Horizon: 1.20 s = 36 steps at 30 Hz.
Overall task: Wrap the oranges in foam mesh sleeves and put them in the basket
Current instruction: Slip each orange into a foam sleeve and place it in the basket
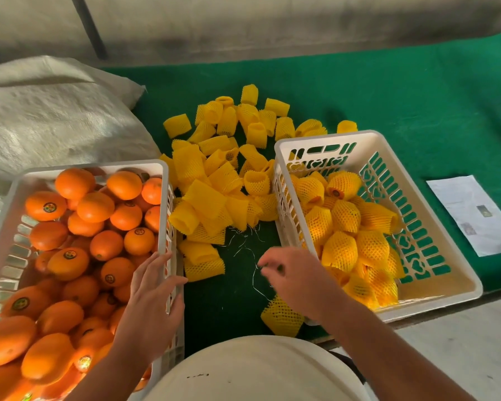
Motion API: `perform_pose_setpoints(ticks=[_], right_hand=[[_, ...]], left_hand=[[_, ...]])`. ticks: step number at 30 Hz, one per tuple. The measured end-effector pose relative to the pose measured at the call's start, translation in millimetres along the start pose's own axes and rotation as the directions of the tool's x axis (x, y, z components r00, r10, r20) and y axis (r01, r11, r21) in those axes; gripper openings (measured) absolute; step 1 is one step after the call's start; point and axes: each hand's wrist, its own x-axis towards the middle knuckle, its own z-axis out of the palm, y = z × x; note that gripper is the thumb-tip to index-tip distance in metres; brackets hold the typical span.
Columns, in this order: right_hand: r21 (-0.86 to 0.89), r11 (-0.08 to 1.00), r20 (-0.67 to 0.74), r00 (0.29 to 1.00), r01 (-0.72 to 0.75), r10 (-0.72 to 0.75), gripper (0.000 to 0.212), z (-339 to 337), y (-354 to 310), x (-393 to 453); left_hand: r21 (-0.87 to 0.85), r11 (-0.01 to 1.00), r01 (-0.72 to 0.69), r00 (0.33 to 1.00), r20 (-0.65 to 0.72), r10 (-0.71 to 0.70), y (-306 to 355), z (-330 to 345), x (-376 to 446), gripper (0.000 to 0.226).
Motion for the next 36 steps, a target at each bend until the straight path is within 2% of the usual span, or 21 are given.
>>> perform_pose_setpoints(ticks=[2,5,9,12,16,18,19,20,22,23,25,27,32,36], right_hand=[[-0.186,0.982,0.292,0.952,-0.037,0.091,0.028,33.1,0.9,6.8],[-0.451,0.893,0.509,0.822,0.002,0.255,0.044,69.1,11.7,15.0],[-0.595,0.802,0.568,0.726,0.038,0.387,0.041,94.4,33.0,20.5],[-0.63,0.776,0.571,0.697,0.034,0.433,0.035,100.5,41.7,20.1],[-0.606,0.794,0.56,0.729,0.036,0.394,0.04,92.0,33.2,22.3],[-0.571,0.821,0.559,0.741,0.018,0.373,0.049,82.0,22.0,23.5],[-0.543,0.84,0.552,0.757,0.008,0.349,0.047,76.2,15.3,23.3],[-0.494,0.869,0.524,0.803,0.014,0.284,0.04,69.7,8.1,21.5],[-0.354,0.932,0.374,0.925,0.078,0.065,0.02,56.6,-6.4,11.4],[-0.295,0.947,0.309,0.951,0.128,-0.032,0.018,50.1,-14.1,6.4],[-0.22,0.952,0.251,0.955,0.213,-0.156,0.03,41.6,-26.7,2.2],[-0.182,0.944,0.228,0.945,0.277,-0.233,0.04,40.1,-35.2,3.9],[-0.239,0.923,0.206,0.945,0.302,-0.256,0.042,46.2,-32.1,6.6],[-0.228,0.946,0.132,0.97,0.229,-0.203,0.044,50.9,-30.6,7.7]], left_hand=[[0.007,1.0,-0.001,1.0,-0.013,0.001,0.3,0.6,-0.8,0.032],[0.008,1.0,0.005,1.0,-0.025,-0.005,0.0,2.1,-1.7,0.031],[0.018,1.0,-0.006,1.0,-0.025,0.007,-1.5,1.9,-2.7,0.03],[0.025,1.0,-0.003,1.0,-0.019,0.004,-0.5,1.5,-3.1,0.029],[0.059,0.997,0.042,0.999,0.006,-0.043,5.9,-3.1,-5.8,0.026],[0.203,0.979,-0.006,1.0,-0.012,0.008,14.0,-7.2,-6.7,0.022],[0.267,0.963,-0.039,0.999,-0.023,0.047,19.4,-8.9,-6.8,0.021],[0.285,0.955,-0.08,0.995,-0.032,0.093,25.3,-9.5,-6.5,0.022],[0.159,0.972,-0.171,0.985,0.012,0.171,38.3,-10.3,-5.0,0.028],[0.052,0.98,-0.191,0.981,0.055,0.188,44.6,-10.4,-3.5,0.032],[-0.084,0.98,-0.181,0.967,0.166,0.193,54.9,-8.7,1.4,0.034],[-0.085,0.985,-0.15,0.955,0.245,0.167,61.4,-4.1,7.2,0.029],[0.029,1.0,0.002,0.943,0.333,-0.012,62.6,0.4,16.4,0.037],[0.002,0.999,0.039,0.976,0.216,-0.039,57.3,2.8,17.5,0.027]])
